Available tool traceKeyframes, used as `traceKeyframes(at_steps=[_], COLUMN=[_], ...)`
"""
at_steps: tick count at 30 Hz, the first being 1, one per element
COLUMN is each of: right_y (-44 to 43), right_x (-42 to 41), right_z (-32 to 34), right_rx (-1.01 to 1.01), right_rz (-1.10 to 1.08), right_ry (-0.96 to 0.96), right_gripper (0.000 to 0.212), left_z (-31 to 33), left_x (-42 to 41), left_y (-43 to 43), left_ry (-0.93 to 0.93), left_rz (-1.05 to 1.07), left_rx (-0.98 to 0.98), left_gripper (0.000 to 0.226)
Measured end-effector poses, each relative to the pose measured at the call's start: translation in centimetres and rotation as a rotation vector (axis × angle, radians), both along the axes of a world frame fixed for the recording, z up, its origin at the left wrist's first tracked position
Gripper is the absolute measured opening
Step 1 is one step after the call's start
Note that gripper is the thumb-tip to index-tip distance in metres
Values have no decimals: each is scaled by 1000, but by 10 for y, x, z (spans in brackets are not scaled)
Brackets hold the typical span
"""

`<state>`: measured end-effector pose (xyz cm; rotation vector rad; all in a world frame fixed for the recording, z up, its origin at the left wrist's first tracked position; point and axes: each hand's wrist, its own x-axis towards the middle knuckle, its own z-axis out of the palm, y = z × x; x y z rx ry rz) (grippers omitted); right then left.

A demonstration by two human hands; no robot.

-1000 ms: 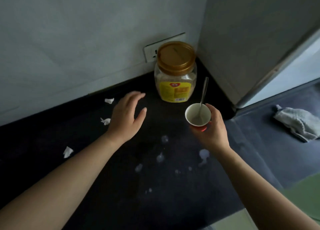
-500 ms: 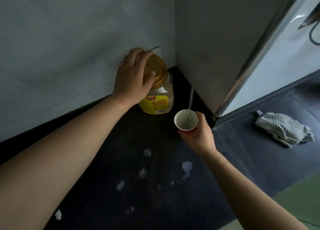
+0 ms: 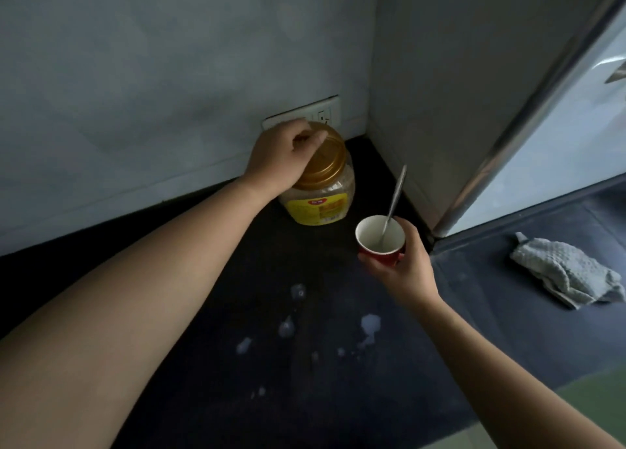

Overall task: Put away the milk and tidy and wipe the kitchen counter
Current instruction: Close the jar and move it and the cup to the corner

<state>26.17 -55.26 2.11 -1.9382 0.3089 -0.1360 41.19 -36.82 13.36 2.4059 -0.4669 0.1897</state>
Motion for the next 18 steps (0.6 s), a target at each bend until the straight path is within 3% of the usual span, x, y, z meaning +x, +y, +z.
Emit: traceKeyframes(at_steps=[2, 8, 18], right_y=[3, 27, 137], right_x=[-3, -25, -144], right_z=[8, 36, 67], right_rx=[22, 36, 94], right_rz=[3, 56, 421], right_ry=[-24, -78, -137], right_gripper=[68, 67, 75], left_z=[1, 24, 53], left_x=[-4, -62, -284], left_y=[7, 59, 174], left_ry=[92, -21, -14], left_rz=[90, 215, 397], left_rx=[-114, -256, -284], left_gripper=[28, 28, 24])
